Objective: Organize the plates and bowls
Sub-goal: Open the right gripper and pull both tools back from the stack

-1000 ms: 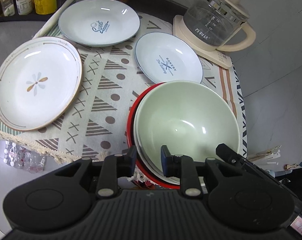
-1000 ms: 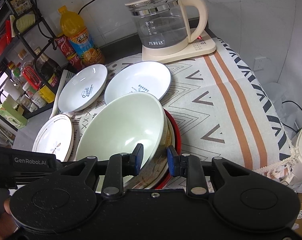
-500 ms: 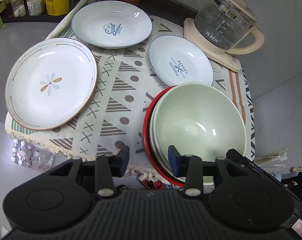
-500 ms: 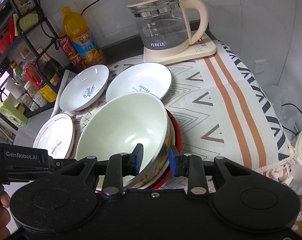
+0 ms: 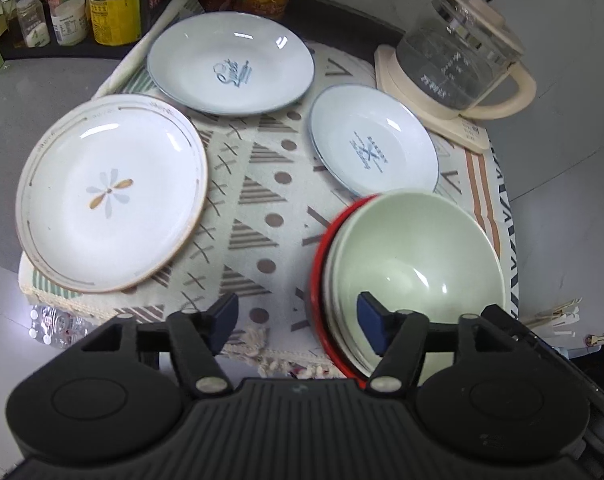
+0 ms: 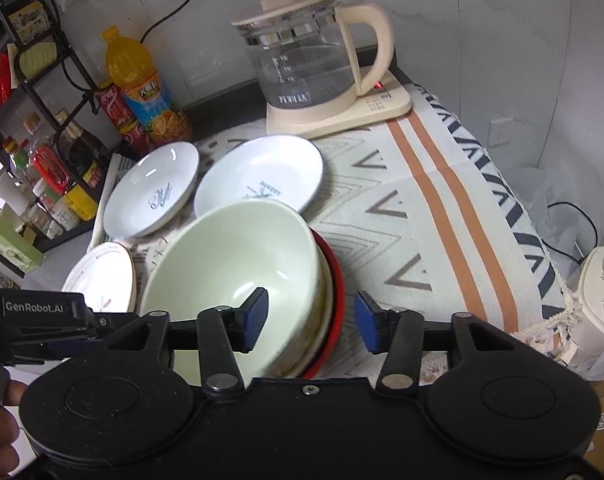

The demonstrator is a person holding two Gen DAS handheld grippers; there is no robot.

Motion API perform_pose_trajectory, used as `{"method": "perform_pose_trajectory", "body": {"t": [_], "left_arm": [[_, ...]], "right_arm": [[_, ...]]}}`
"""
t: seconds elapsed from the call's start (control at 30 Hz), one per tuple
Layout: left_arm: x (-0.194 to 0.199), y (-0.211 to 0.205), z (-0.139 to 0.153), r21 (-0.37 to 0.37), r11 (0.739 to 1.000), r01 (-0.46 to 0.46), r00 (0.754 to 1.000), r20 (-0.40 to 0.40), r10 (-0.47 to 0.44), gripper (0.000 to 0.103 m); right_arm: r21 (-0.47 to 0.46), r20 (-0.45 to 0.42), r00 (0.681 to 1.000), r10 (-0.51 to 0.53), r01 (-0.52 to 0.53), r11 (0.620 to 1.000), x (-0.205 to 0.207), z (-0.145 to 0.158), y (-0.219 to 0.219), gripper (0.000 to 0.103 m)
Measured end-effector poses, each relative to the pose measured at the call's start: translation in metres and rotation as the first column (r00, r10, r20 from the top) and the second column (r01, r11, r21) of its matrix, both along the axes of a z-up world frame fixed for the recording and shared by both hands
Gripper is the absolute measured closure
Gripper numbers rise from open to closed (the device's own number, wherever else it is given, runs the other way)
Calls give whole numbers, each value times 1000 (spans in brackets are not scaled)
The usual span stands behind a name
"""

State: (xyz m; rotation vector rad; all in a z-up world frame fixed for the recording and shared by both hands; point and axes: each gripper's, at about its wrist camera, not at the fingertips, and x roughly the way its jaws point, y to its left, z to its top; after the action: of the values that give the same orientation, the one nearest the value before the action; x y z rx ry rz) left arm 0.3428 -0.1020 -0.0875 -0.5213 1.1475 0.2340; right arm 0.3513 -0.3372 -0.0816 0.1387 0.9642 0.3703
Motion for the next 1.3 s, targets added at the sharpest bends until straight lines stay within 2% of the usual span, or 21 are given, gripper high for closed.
{"method": "perform_pose_trajectory", "body": {"t": [0.17,0.5,0.83,0.93,1.07,1.3], "left_arm": [[-6,24,6,20,1000,-22,1000,19,22,26],[-7,75,9,20,1000,-6,1000,18,6,25],[-8,129,15,50,999,6,1000,23,-7,23],[-10,144,15,53,999,0,1000,23,-2,20],[-13,161,12,47,999,-2,1000,20,1,19],[-11,185,8,57,998,22,1000,18,-23,19]], "right_arm": [[-5,35,999,2,-1,1000,-1,10,17,47],[-2,62,998,-1,1,1000,-5,23,64,46],[5,48,998,35,-36,999,-5,27,130,38],[5,45,998,48,-48,999,-7,27,148,33],[5,34,998,57,-57,998,-9,25,169,27],[-4,13,998,62,-62,998,-11,18,201,25]]}}
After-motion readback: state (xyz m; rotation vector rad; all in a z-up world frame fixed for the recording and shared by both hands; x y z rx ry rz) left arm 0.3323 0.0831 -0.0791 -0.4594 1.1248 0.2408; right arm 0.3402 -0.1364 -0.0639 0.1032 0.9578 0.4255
